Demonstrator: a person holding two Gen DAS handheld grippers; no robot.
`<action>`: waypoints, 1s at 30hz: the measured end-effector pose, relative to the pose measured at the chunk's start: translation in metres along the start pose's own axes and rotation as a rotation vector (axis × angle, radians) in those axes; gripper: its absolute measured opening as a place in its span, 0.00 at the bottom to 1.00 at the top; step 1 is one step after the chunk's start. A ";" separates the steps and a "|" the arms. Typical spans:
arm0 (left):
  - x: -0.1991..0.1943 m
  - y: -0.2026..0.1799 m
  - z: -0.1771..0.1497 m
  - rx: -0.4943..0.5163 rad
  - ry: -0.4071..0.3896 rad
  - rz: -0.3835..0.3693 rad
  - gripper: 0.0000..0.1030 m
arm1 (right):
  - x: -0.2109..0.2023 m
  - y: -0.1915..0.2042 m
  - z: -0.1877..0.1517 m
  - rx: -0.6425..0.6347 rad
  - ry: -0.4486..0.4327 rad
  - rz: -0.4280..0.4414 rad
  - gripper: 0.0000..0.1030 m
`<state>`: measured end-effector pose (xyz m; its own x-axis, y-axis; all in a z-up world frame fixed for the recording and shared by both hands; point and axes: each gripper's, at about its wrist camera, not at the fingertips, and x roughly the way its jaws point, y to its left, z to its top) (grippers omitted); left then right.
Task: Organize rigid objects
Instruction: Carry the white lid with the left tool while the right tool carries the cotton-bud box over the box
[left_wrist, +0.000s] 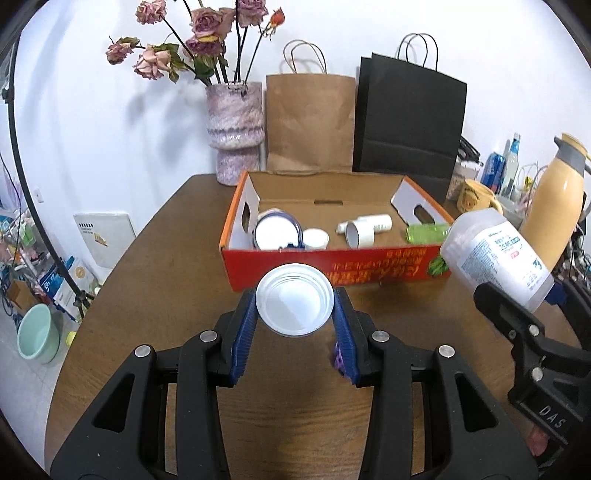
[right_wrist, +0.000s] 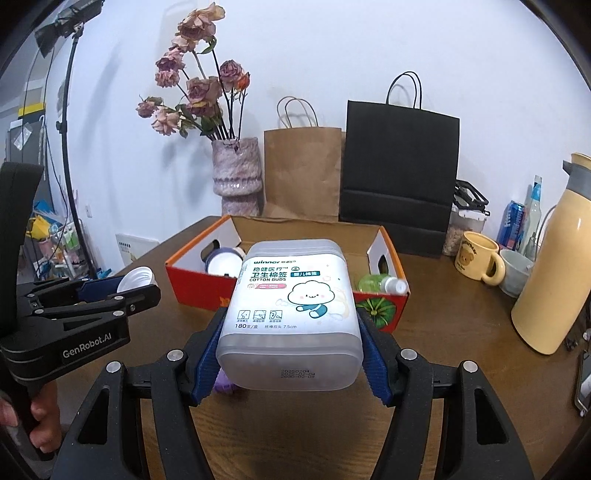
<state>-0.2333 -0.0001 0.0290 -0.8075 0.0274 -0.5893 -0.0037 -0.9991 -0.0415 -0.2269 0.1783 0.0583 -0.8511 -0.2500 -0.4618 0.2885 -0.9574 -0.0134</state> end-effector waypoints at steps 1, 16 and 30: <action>0.000 0.000 0.003 -0.002 -0.007 0.002 0.36 | 0.001 0.000 0.003 0.000 -0.004 0.001 0.67; 0.012 0.004 0.044 -0.072 -0.068 0.015 0.36 | 0.025 -0.003 0.034 0.029 -0.047 -0.002 0.68; 0.037 -0.002 0.074 -0.093 -0.091 0.034 0.35 | 0.056 -0.014 0.059 0.044 -0.072 -0.004 0.68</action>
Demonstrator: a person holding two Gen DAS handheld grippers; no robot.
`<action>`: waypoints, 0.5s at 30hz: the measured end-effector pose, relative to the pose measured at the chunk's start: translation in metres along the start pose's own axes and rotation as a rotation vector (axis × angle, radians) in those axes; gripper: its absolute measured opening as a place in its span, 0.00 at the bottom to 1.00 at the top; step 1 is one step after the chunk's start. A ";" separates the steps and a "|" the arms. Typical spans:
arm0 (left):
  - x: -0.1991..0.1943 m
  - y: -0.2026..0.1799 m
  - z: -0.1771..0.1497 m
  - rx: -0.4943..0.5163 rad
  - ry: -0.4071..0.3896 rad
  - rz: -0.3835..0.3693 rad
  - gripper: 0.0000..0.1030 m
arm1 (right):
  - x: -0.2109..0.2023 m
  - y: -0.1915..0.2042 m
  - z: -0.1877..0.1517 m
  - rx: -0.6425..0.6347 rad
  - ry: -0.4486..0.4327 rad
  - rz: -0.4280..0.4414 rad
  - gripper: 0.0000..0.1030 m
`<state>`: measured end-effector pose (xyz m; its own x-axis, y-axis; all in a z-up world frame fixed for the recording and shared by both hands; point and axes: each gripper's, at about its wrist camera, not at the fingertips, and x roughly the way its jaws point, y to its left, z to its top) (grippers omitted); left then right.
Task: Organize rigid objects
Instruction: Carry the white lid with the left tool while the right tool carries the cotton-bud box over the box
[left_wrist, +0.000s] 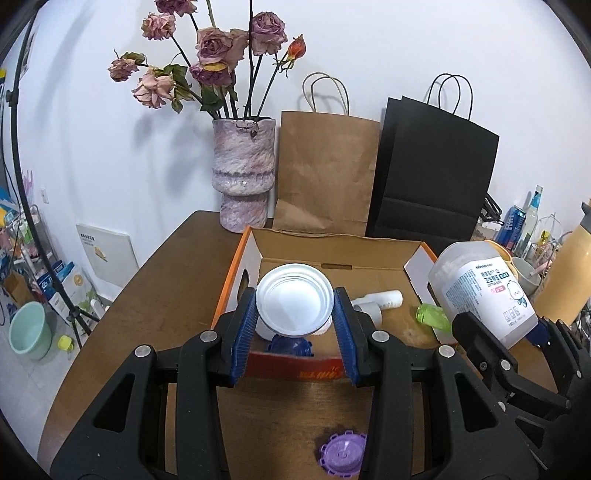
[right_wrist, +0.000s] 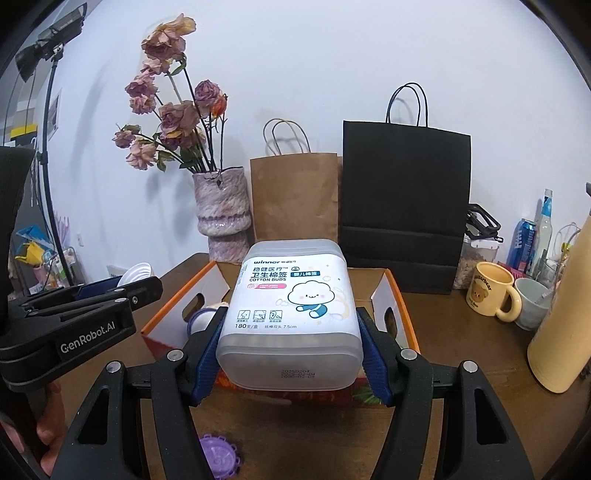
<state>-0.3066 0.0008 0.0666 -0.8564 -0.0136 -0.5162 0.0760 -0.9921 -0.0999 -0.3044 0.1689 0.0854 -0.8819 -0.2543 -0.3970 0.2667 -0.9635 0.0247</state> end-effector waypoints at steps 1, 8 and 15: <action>0.003 0.000 0.001 -0.001 0.001 0.000 0.35 | 0.004 -0.001 0.001 0.001 0.001 0.001 0.68; 0.023 -0.003 0.010 -0.001 0.007 0.010 0.36 | 0.026 -0.008 0.008 0.002 0.010 -0.002 0.68; 0.045 -0.005 0.016 0.006 0.023 0.024 0.35 | 0.049 -0.014 0.012 0.001 0.024 -0.008 0.68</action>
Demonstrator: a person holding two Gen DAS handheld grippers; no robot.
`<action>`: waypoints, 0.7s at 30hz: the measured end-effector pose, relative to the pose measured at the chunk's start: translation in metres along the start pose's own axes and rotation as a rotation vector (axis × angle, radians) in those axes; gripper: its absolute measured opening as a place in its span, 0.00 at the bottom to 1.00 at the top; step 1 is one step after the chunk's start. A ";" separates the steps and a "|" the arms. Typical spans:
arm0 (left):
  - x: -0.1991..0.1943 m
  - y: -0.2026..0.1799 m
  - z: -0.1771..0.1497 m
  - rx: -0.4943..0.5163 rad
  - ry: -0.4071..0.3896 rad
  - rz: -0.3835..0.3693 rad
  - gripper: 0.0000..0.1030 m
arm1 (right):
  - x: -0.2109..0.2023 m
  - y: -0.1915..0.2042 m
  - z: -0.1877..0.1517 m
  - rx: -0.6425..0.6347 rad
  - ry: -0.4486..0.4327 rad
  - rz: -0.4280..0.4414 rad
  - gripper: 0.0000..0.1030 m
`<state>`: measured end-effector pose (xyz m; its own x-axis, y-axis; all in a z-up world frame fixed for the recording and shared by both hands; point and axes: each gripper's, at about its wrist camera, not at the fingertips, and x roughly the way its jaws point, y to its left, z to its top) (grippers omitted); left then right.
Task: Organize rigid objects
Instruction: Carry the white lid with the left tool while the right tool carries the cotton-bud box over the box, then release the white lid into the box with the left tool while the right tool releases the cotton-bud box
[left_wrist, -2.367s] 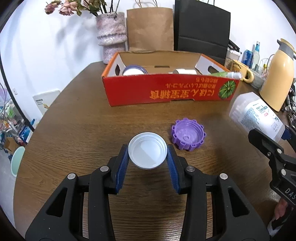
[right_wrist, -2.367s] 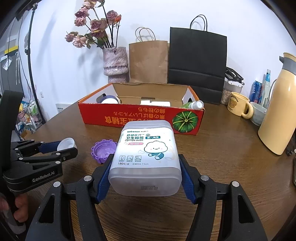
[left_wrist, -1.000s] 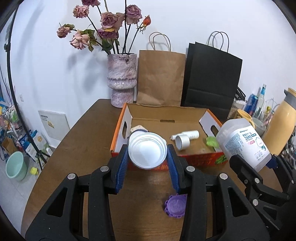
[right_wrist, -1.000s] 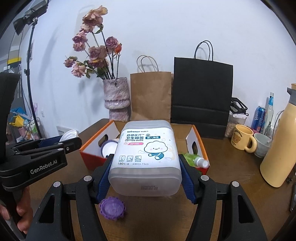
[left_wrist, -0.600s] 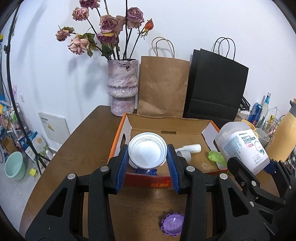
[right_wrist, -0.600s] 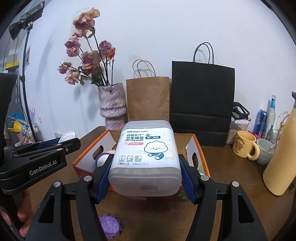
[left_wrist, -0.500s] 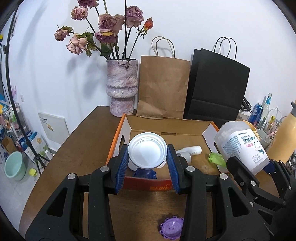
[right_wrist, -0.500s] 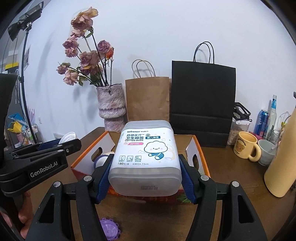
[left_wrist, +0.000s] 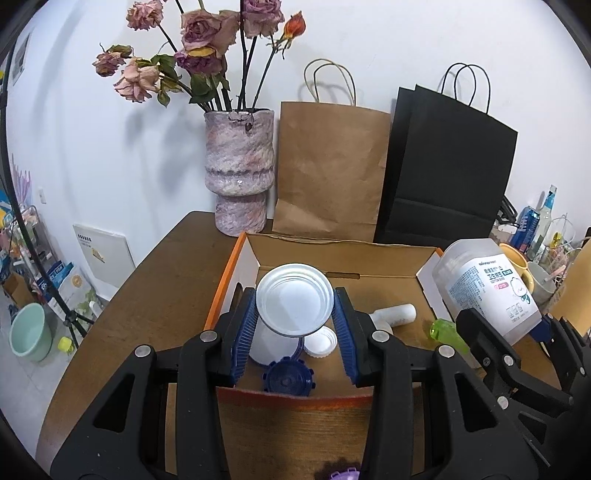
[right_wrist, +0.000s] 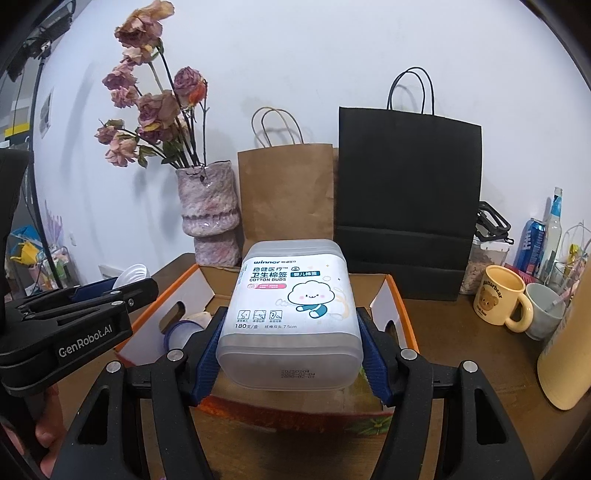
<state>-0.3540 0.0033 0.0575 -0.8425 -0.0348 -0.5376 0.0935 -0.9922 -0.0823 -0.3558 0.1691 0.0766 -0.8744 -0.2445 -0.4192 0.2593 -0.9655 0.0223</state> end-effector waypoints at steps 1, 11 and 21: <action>0.003 0.000 0.001 0.001 0.002 0.002 0.35 | 0.004 -0.001 0.001 -0.002 0.003 -0.001 0.68; 0.032 0.002 0.009 0.010 0.020 0.026 0.36 | 0.038 -0.006 0.004 -0.017 0.034 -0.007 0.68; 0.056 0.004 0.011 0.036 0.040 0.047 0.36 | 0.065 -0.006 0.000 -0.037 0.072 -0.013 0.68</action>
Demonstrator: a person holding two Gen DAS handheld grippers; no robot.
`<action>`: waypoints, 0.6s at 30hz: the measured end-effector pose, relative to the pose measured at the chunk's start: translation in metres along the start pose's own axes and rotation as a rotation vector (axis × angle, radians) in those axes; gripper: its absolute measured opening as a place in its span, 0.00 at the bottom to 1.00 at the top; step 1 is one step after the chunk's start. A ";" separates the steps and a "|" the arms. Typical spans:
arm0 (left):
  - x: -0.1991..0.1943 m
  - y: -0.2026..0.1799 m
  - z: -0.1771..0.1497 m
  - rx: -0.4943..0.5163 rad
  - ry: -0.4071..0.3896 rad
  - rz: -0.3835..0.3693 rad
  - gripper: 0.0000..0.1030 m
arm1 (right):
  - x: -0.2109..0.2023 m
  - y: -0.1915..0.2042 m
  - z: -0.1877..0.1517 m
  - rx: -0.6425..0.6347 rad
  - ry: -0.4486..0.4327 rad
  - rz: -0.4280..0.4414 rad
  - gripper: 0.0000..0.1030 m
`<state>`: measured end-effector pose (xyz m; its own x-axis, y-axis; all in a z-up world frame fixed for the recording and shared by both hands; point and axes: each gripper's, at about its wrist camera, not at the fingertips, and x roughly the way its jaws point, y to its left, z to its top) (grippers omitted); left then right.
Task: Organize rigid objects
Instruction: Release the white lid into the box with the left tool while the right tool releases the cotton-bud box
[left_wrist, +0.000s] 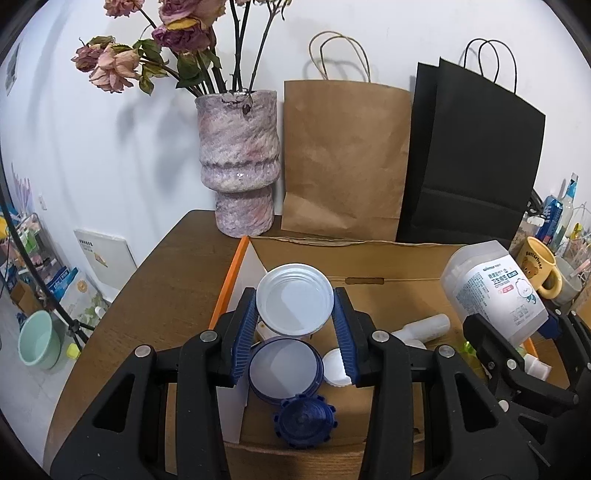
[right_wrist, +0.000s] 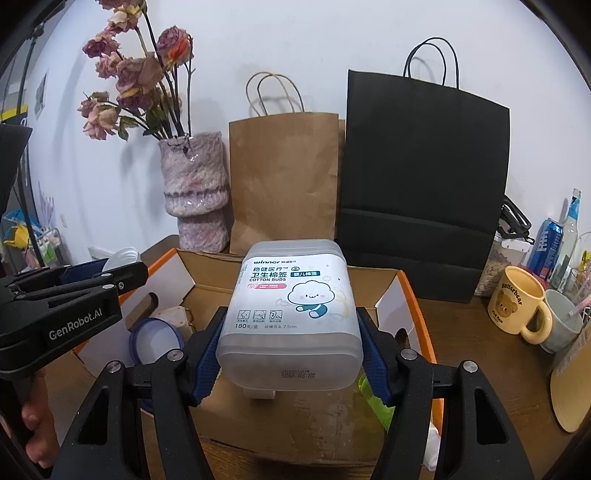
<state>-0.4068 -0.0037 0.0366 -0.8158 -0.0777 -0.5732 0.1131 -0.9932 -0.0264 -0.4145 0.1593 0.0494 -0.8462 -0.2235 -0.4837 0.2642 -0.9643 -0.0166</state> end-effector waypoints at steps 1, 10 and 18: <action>0.002 0.000 0.000 0.001 0.003 0.003 0.36 | 0.002 0.000 0.000 -0.001 0.003 -0.001 0.68; 0.024 0.003 -0.005 0.018 0.037 0.021 0.36 | 0.022 -0.003 -0.010 -0.010 0.057 -0.014 0.68; 0.032 0.005 -0.010 0.018 0.066 0.020 0.36 | 0.030 -0.006 -0.017 -0.009 0.097 0.000 0.68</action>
<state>-0.4267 -0.0106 0.0095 -0.7743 -0.0924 -0.6261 0.1186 -0.9929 -0.0002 -0.4334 0.1610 0.0198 -0.7978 -0.2078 -0.5659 0.2686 -0.9629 -0.0249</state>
